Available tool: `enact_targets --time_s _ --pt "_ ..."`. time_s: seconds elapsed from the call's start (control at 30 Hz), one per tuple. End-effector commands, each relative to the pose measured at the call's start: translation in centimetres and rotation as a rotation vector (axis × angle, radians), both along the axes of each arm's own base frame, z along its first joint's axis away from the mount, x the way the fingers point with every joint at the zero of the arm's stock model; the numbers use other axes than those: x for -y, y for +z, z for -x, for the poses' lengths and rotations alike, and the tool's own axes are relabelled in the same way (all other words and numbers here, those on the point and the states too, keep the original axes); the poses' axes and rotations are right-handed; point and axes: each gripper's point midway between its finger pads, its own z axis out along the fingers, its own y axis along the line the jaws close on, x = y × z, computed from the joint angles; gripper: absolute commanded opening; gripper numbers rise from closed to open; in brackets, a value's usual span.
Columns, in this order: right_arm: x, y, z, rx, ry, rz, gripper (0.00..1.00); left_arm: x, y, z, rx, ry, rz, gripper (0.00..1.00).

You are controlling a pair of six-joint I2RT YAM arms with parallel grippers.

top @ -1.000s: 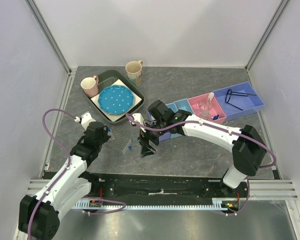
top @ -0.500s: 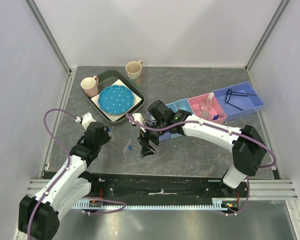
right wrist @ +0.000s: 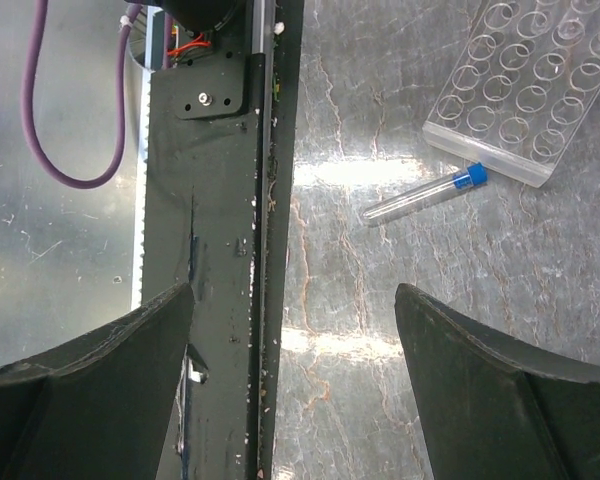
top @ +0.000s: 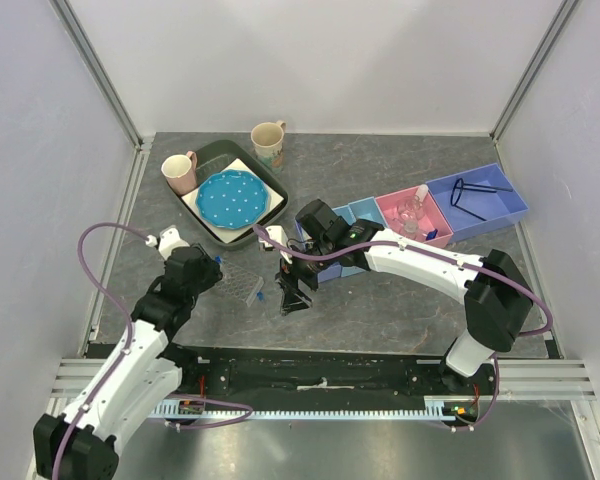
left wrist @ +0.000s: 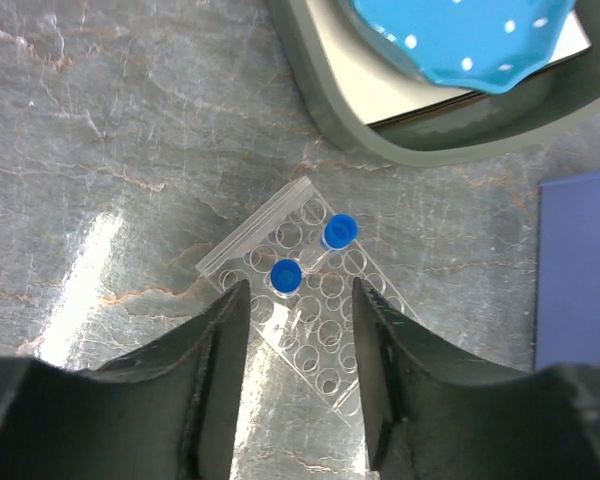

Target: Organize the chemistry lab equipment

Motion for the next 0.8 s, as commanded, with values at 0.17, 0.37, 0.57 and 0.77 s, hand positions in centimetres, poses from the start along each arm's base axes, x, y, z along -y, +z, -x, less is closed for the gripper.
enact_targets --time_s 0.17,0.37,0.57,0.77 --pt "-1.6 -0.1 0.9 -0.066 -0.030 -0.035 0.89 0.2 6.7 0.3 0.173 -0.037 0.040 0.65" --pt "-3.4 -3.9 -0.6 -0.092 -0.250 0.056 0.88 2.4 8.8 1.8 0.245 -0.175 0.121 0.81" --pt "-4.7 -8.1 -3.3 0.027 -0.512 0.223 0.82 2.2 9.5 4.0 0.263 -0.166 0.195 0.82" --pt "-5.2 -10.1 -4.2 0.149 -0.644 0.321 0.81 1.1 11.3 5.4 0.311 -0.127 0.203 0.83"
